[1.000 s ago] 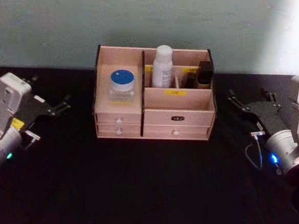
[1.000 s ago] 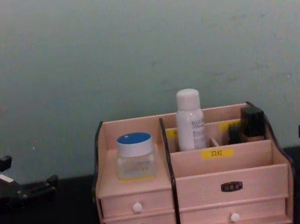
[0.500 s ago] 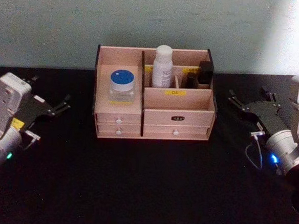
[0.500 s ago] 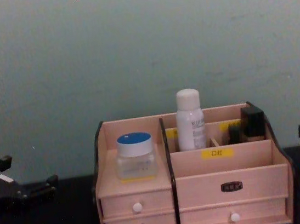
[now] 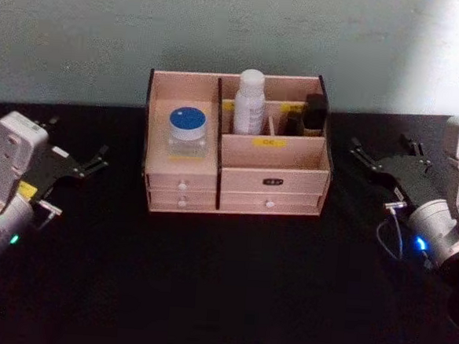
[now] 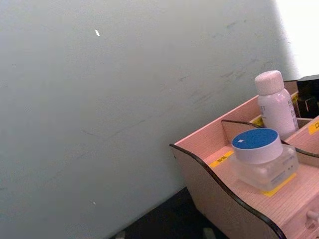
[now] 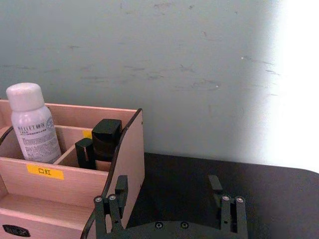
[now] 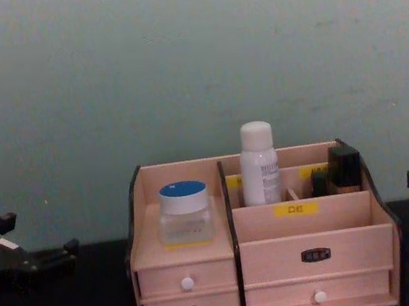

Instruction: Pick up the facial cleanser and watermelon frost from the table and place them into the tiered storage box.

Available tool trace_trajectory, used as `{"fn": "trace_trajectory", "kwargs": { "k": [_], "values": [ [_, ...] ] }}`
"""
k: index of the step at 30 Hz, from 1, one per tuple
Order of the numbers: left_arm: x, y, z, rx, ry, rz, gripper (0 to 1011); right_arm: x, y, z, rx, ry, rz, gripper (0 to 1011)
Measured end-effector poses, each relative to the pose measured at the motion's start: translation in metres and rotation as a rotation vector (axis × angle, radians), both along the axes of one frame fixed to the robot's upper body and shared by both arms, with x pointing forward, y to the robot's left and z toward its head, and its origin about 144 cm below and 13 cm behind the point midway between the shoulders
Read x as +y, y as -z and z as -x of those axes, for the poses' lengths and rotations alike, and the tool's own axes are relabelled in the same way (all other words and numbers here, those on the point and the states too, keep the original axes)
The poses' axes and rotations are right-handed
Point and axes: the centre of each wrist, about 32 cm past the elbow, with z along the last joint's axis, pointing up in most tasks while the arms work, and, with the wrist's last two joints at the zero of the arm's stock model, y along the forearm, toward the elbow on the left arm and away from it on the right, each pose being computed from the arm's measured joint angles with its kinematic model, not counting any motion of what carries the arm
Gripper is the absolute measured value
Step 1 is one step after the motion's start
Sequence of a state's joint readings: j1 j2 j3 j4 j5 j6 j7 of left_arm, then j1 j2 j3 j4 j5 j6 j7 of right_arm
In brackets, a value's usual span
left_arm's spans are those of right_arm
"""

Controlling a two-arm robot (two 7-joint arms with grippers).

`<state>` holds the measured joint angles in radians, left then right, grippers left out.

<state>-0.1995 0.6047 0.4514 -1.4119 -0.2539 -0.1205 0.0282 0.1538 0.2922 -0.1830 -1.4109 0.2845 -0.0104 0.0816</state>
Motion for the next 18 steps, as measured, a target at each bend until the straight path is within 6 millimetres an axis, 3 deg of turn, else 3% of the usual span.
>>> {"fn": "trace_trajectory", "kwargs": {
  "k": [18],
  "values": [
    [0.0000,0.0000,0.0000,0.000,0.000,0.000,1001,0.0000,0.0000,0.0000,0.000,0.000,0.000,1003]
  ]
}}
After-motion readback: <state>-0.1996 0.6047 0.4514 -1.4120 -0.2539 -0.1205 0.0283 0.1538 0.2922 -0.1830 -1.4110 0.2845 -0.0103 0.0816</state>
